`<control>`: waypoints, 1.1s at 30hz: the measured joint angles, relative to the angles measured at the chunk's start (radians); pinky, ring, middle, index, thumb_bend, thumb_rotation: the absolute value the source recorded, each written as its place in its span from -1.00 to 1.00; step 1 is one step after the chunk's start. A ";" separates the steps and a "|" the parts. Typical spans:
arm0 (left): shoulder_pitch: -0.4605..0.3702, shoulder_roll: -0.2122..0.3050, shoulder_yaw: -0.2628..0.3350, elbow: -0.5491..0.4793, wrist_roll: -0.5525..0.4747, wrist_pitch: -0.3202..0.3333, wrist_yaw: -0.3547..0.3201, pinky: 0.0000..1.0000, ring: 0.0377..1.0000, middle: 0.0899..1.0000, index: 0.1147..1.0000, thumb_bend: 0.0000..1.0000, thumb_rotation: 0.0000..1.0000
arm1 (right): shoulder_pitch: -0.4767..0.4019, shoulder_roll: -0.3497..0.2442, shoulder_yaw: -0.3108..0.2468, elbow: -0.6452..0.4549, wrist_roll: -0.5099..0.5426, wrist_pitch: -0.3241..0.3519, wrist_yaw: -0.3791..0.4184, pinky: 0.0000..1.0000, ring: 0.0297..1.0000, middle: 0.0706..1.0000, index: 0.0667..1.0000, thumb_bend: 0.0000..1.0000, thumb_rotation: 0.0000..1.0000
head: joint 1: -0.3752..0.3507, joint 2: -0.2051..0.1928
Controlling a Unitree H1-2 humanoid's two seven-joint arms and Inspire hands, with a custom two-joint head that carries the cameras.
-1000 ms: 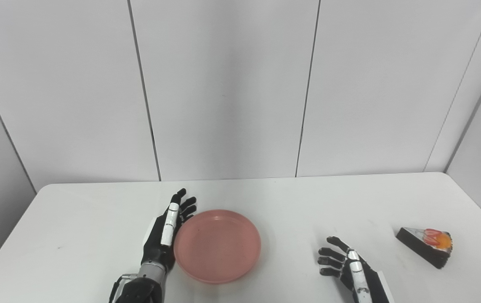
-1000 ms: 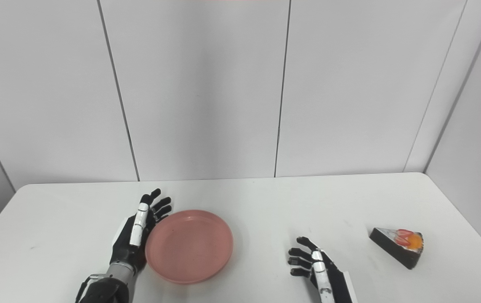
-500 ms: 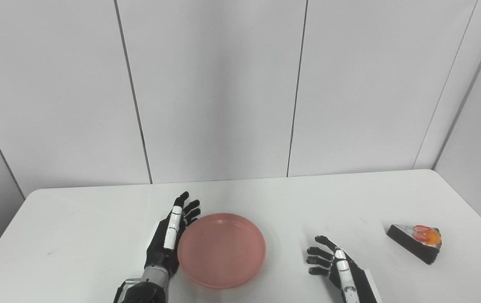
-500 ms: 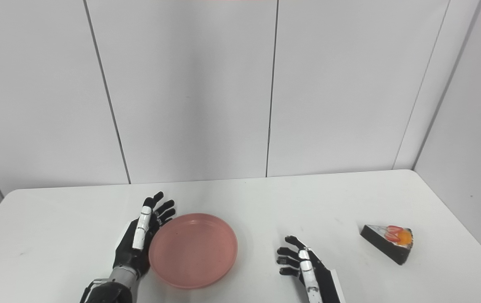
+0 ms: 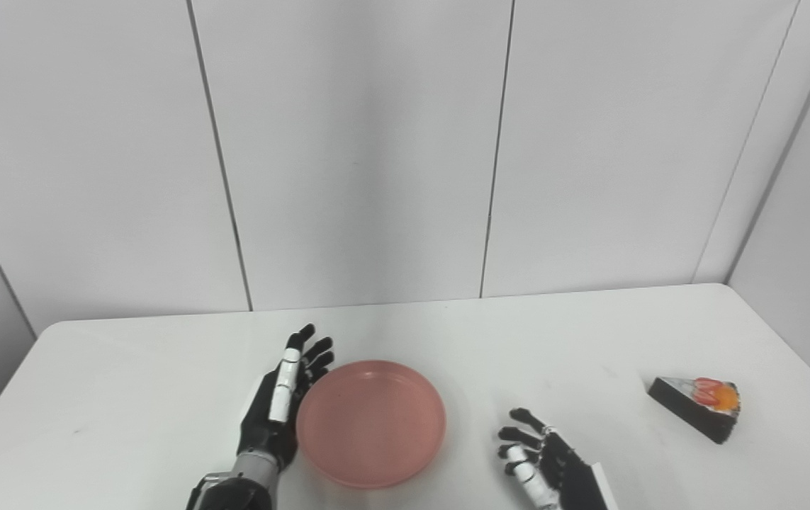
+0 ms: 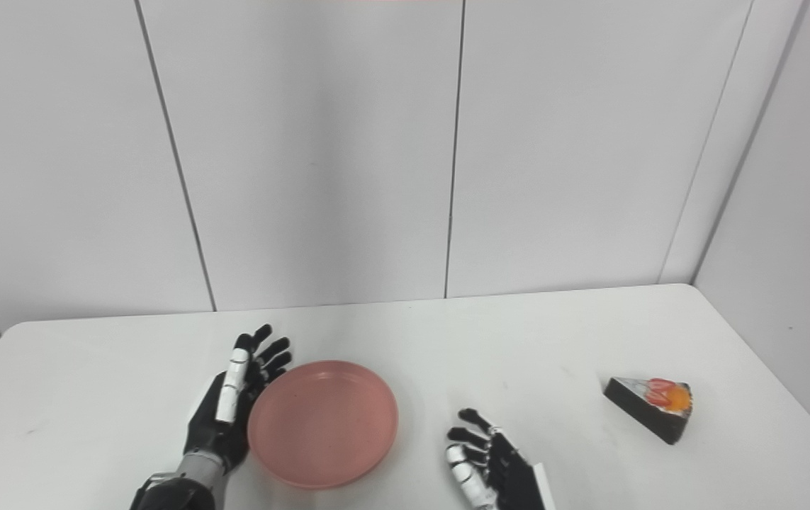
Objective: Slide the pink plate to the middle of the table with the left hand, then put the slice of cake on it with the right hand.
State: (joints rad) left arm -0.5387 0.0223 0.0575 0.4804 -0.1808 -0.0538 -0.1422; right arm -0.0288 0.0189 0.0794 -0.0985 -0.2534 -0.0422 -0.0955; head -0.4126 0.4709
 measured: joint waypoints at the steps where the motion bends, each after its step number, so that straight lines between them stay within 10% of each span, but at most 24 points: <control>1: -0.001 0.003 0.004 0.002 0.000 0.000 -0.005 0.82 0.78 0.75 0.84 0.47 0.90 | 0.001 -0.010 0.006 -0.019 -0.048 0.021 0.000 0.16 0.40 0.52 0.49 0.26 0.14 | -0.017 0.008; 6: -0.016 0.036 0.023 0.043 -0.006 -0.025 -0.028 0.77 0.76 0.70 0.80 0.53 0.86 | -0.007 -0.073 -0.004 -0.200 -0.234 0.171 0.025 0.11 0.39 0.55 0.48 0.29 0.09 | -0.031 0.025; 20: -0.034 0.029 0.027 0.066 -0.005 -0.030 -0.029 0.70 0.70 0.65 0.74 0.56 0.81 | -0.025 -0.302 -0.076 -0.475 -0.575 0.246 0.211 0.33 0.56 0.64 0.63 0.47 0.37 | -0.044 0.017; 33: -0.048 0.029 0.025 0.087 -0.005 -0.035 -0.031 0.69 0.70 0.64 0.74 0.54 0.82 | -0.140 -0.497 -0.201 -0.417 -0.643 0.295 0.374 0.28 0.54 0.64 0.64 0.65 0.40 | -0.063 0.006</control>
State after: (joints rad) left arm -0.5869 0.0510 0.0828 0.5672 -0.1857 -0.0887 -0.1732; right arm -0.1693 -0.4783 -0.1211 -0.5155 -0.8969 0.2532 0.2786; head -0.4755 0.4771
